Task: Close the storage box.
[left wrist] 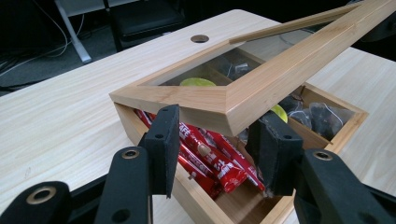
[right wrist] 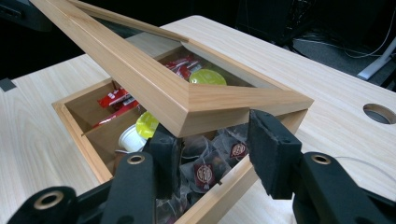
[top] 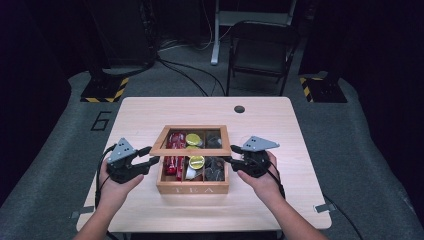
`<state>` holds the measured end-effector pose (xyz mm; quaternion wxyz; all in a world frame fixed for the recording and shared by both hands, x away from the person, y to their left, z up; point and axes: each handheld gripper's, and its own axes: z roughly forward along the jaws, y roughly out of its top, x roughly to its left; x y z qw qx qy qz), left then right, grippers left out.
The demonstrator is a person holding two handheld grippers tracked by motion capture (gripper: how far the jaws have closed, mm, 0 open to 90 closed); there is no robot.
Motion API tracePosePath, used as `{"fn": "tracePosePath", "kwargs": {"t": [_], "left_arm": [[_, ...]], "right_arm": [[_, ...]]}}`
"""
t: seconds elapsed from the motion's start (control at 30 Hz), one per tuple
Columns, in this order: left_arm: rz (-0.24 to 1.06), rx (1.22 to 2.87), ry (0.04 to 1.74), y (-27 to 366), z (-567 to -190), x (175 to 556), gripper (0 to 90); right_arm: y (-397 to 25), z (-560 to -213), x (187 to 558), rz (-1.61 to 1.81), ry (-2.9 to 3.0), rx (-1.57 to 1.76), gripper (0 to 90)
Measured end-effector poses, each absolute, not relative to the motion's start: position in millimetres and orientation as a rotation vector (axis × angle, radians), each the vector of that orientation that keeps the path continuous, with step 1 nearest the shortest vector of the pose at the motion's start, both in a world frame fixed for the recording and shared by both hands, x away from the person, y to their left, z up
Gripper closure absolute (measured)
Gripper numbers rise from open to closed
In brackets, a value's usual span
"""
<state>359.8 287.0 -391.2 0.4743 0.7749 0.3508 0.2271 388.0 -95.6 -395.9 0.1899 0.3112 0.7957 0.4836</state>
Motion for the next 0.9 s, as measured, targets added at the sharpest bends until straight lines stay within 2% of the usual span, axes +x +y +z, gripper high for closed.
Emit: {"fn": "tracePosePath", "kwargs": {"t": [0.53,0.9], "left_arm": [[0.524,1.917,0.869,287,-415,346,54.0],[0.525,1.908,0.873,287,-423,340,54.1]], "right_arm": [[-95,-421,373,1.344,2.251,0.876,56.1],[-96,-422,357,1.335,2.236,0.843,55.8]]}}
